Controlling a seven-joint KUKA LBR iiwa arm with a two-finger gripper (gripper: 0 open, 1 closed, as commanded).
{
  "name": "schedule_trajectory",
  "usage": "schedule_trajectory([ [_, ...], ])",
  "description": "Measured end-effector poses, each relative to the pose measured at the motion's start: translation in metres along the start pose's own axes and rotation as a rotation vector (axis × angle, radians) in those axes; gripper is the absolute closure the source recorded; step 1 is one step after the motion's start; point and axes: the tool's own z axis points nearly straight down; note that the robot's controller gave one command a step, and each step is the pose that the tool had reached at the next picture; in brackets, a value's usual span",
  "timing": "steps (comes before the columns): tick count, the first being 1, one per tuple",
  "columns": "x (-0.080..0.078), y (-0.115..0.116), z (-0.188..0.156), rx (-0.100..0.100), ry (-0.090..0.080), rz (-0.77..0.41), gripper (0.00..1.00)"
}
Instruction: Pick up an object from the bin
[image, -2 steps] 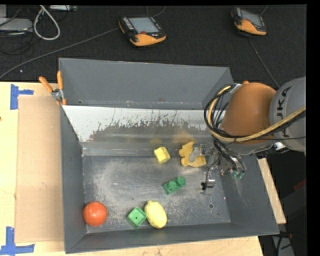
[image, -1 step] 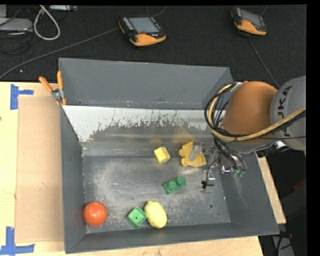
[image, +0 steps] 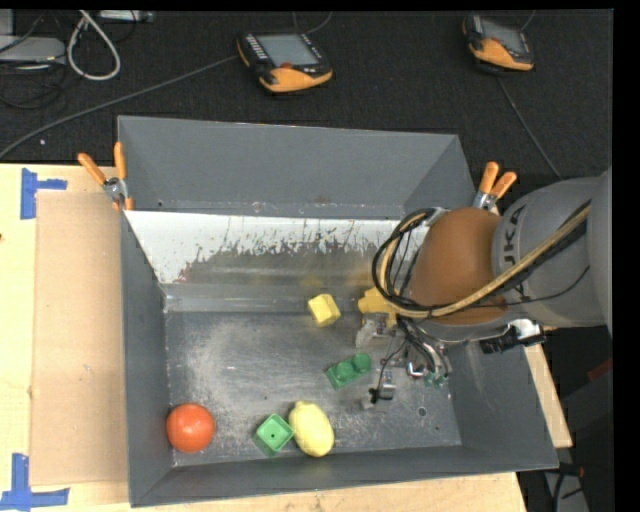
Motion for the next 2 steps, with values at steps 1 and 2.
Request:
schedule_trajectory([
  [1, 0.008, 0.005, -0.010, 0.001, -0.003, -0.008, 0.00],
  [2, 0.005, 0.004, 0.012, -0.001, 0.005, 0.003, 0.00],
])
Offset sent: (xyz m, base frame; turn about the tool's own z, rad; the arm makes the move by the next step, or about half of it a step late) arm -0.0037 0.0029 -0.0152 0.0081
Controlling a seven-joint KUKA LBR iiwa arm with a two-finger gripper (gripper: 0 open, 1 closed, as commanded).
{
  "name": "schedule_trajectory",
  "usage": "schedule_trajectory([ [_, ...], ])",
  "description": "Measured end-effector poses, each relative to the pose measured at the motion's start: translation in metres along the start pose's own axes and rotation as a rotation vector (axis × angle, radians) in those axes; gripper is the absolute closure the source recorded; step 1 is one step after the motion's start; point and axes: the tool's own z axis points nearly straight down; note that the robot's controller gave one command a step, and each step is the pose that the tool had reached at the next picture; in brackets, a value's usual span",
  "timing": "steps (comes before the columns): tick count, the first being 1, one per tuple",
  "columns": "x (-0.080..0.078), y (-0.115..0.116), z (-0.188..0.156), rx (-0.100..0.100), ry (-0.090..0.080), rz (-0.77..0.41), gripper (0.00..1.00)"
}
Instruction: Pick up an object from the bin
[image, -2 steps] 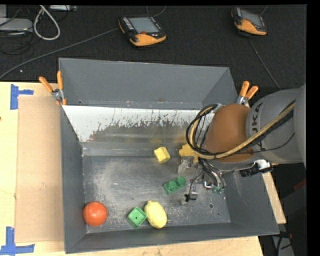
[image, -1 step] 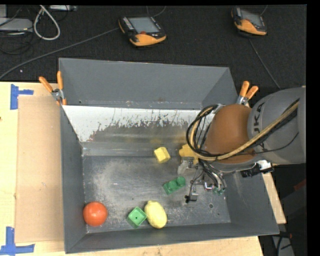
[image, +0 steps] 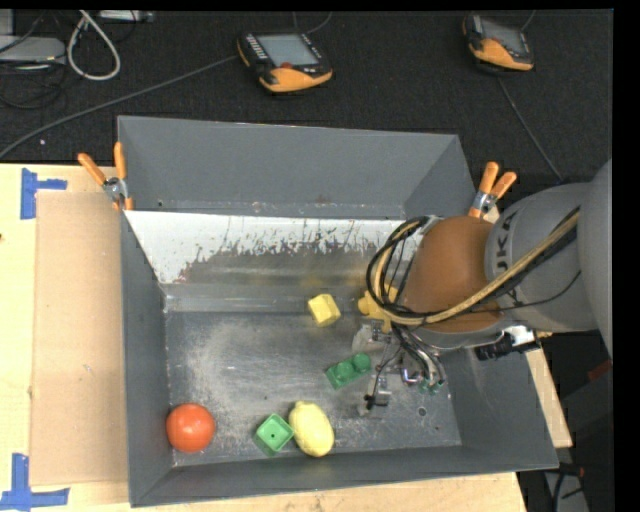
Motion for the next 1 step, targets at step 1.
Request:
schedule_trajectory([
  [1, -0.0017, 0.0009, 0.0087, -0.001, -0.006, 0.077, 0.00],
])
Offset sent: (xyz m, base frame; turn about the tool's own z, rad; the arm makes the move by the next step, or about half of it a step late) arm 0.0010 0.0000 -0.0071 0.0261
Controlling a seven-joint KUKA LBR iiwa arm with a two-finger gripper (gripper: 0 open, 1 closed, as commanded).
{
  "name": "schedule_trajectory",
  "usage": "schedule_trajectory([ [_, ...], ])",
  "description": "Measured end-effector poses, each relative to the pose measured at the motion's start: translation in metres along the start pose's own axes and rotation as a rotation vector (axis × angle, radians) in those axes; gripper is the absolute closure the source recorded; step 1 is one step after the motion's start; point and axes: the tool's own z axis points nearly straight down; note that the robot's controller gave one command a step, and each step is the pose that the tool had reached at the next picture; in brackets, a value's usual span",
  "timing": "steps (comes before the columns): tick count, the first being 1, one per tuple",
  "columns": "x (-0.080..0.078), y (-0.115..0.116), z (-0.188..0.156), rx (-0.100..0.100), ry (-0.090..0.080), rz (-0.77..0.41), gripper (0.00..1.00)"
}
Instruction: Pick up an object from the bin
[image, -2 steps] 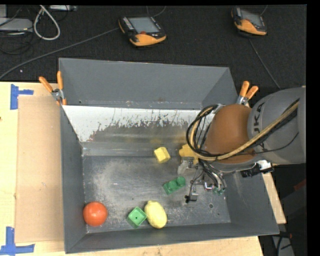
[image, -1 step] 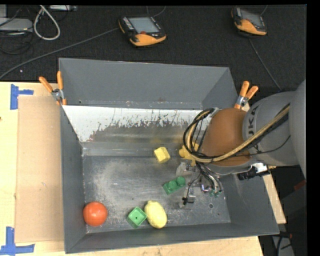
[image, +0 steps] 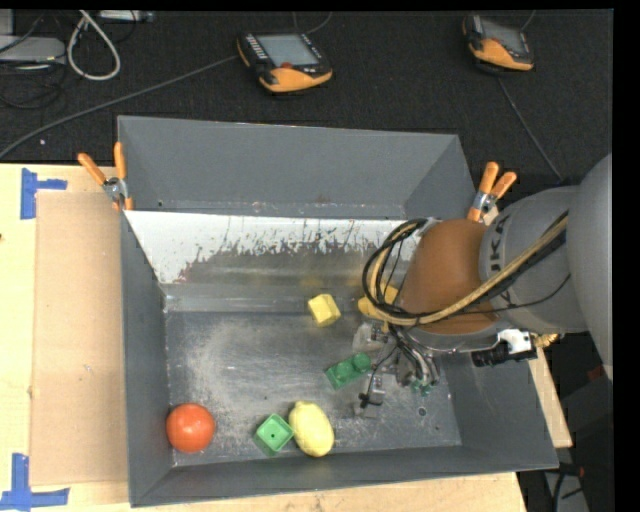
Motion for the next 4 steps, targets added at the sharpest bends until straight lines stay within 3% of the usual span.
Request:
schedule_trajectory([
  [1, -0.001, 0.000, -0.003, 0.000, -0.003, -0.052, 1.00],
  [2, -0.001, 0.000, -0.004, -0.001, -0.003, -0.053, 1.00],
  [3, 0.003, 0.000, -0.037, 0.001, 0.009, -0.053, 1.00],
  [4, 0.002, 0.000, -0.071, 0.000, 0.005, -0.054, 1.00],
])
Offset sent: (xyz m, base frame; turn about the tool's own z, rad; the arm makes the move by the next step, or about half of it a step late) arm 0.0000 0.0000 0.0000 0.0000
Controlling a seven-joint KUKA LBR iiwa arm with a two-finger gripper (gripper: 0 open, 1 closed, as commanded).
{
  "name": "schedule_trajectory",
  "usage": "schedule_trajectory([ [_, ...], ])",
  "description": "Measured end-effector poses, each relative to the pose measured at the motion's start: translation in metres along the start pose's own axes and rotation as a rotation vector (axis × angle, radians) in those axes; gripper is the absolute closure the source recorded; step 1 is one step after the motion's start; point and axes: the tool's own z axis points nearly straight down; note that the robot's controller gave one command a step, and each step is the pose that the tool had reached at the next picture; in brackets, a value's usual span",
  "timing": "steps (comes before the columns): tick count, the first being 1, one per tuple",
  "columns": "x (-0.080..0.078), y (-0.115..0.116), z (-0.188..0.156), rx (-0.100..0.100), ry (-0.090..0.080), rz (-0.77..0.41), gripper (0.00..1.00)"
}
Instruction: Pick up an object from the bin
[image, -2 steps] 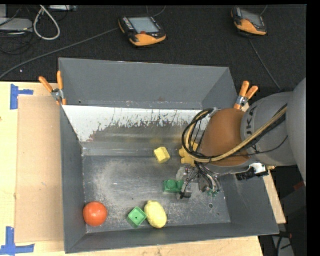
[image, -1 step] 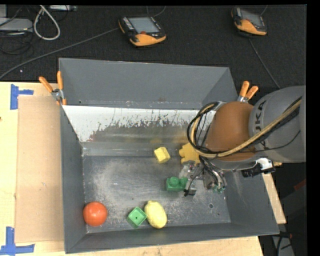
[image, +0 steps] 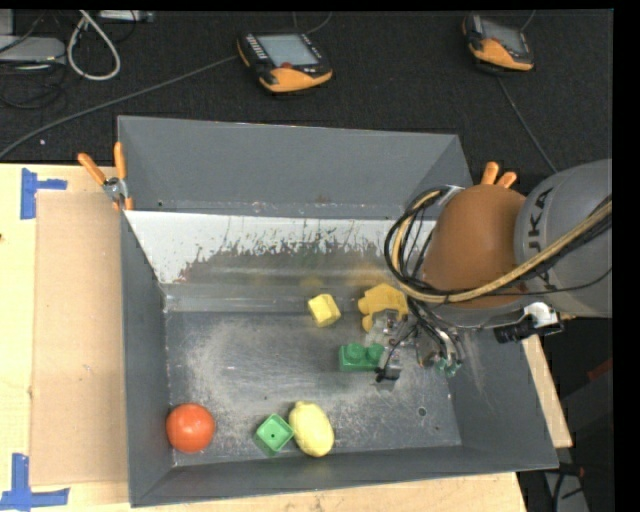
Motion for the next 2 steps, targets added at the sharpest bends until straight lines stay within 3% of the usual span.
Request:
schedule_trajectory([
  [2, 0.000, 0.000, -0.027, -0.001, -0.003, -0.002, 1.00],
])
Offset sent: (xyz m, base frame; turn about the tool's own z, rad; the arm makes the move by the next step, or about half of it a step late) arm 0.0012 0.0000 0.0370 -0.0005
